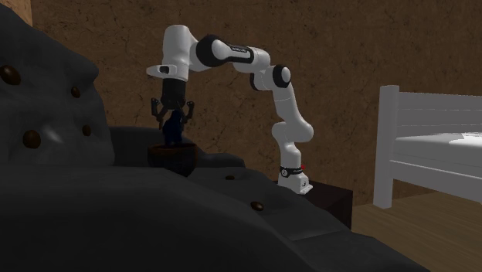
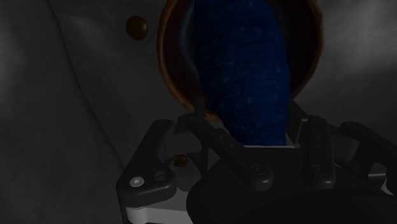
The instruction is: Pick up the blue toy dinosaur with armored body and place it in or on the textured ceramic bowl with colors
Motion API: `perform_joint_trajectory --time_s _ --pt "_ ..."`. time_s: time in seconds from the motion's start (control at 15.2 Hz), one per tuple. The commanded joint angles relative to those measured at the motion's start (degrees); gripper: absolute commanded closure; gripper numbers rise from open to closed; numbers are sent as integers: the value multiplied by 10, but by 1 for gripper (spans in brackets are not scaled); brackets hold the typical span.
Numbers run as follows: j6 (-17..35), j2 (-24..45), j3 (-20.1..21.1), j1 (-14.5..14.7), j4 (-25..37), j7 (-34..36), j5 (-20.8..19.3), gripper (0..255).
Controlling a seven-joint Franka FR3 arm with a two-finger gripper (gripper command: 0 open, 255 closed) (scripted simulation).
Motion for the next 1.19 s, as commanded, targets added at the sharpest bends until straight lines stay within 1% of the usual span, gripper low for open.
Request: perform_joint_trajectory --time_s 0.0,0.33,0.4,0.73,0.99,1.12 --pt "4 -1 0 0 -5 0 0 255" --pt "4 -1 0 0 -4 0 0 255" --pt "4 -1 0 0 -5 0 0 0" --pt "4 -1 0 0 -4 0 0 0" --pt "-72 5 0 1 78 0 0 0" --pt "-72 5 0 1 77 0 0 0"
